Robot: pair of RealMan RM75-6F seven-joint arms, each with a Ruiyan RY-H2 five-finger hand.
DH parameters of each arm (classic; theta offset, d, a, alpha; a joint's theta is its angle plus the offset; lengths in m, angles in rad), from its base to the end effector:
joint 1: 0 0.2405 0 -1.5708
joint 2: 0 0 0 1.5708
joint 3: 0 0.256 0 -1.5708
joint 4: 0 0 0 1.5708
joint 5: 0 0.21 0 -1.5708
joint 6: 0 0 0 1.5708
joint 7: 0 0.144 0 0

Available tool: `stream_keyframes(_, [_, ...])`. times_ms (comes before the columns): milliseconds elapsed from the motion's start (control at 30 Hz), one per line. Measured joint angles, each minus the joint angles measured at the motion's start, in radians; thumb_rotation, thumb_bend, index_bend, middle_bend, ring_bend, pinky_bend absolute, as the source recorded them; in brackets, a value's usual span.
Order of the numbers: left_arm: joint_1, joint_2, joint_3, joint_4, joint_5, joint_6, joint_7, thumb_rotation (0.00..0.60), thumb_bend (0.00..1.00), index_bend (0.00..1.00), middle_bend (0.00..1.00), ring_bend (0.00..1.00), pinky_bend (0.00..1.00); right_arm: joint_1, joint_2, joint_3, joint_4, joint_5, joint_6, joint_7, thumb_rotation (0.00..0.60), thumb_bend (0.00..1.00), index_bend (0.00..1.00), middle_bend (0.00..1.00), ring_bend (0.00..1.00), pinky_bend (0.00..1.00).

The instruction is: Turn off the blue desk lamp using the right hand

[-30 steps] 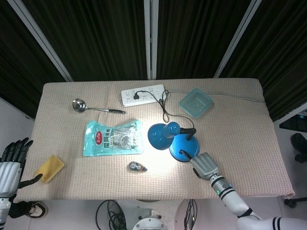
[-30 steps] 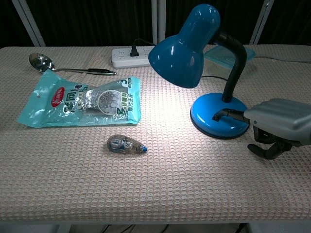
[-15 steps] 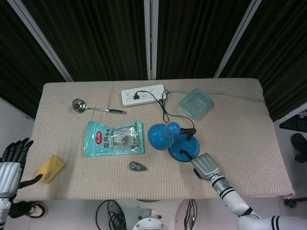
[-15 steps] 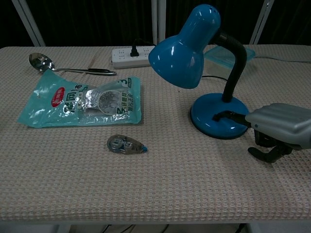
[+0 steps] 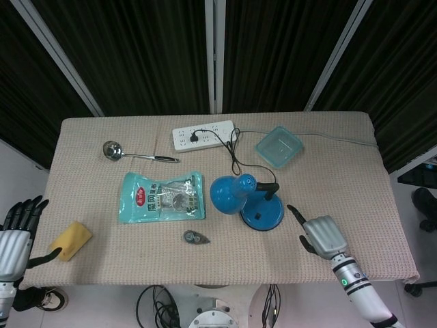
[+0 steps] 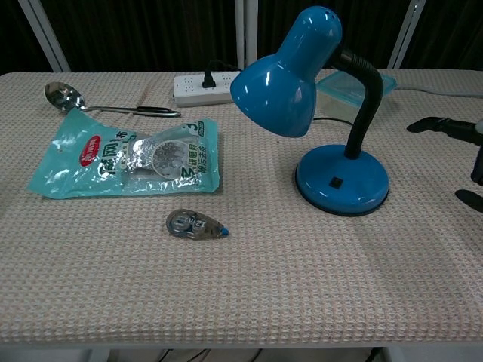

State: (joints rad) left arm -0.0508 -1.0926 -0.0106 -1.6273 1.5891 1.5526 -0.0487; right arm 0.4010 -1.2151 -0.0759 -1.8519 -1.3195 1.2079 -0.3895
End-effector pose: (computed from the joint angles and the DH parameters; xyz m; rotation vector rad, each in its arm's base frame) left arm -0.3034 0.1618 0.1646 -1.4128 -0.8983 -0.9737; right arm -0.2295 -0.2171 0.0632 1.8131 -0.9832 0.7461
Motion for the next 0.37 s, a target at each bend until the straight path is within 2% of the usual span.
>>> stream_keyframes(67, [-0.003, 0.0, 0.0, -0.007, 0.005, -0.001, 0.007, 0.6, 0.05, 0.0, 0.0, 0.0, 0.0, -0.046, 0.031, -0.009, 0.016, -0.041, 0.068, 0.071, 0.6, 0.31, 0.0, 0.58, 0.54, 0.74])
stream_keyframes(100, [-0.004, 0.001, 0.001, -0.011, 0.008, -0.002, 0.011, 0.6, 0.05, 0.0, 0.0, 0.0, 0.0, -0.067, 0.041, -0.01, 0.029, -0.057, 0.108, 0.093, 0.6, 0.29, 0.0, 0.48, 0.46, 0.69])
stream_keyframes(133, [-0.005, 0.002, 0.001, -0.014, 0.01, -0.002, 0.014, 0.6, 0.05, 0.0, 0.0, 0.0, 0.0, -0.097, 0.049, -0.01, 0.053, -0.076, 0.17, 0.12, 0.6, 0.26, 0.0, 0.39, 0.36, 0.6])
stream_keyframes(233, [-0.008, 0.005, 0.001, -0.023, 0.012, -0.004, 0.025, 0.6, 0.05, 0.0, 0.0, 0.0, 0.0, -0.182, 0.064, -0.002, 0.146, -0.097, 0.334, 0.201, 0.6, 0.14, 0.0, 0.07, 0.03, 0.15])
stream_keyframes(300, [-0.009, 0.008, 0.001, -0.029, 0.013, -0.005, 0.032, 0.6, 0.05, 0.0, 0.0, 0.0, 0.0, -0.218, 0.074, 0.003, 0.201, -0.092, 0.406, 0.237, 0.6, 0.08, 0.0, 0.0, 0.0, 0.02])
stream_keyframes(367, [-0.008, 0.011, 0.001, -0.033, 0.013, -0.003, 0.036, 0.6, 0.05, 0.0, 0.0, 0.0, 0.0, -0.245, 0.088, 0.01, 0.233, -0.081, 0.446, 0.248, 0.6, 0.05, 0.0, 0.0, 0.0, 0.0])
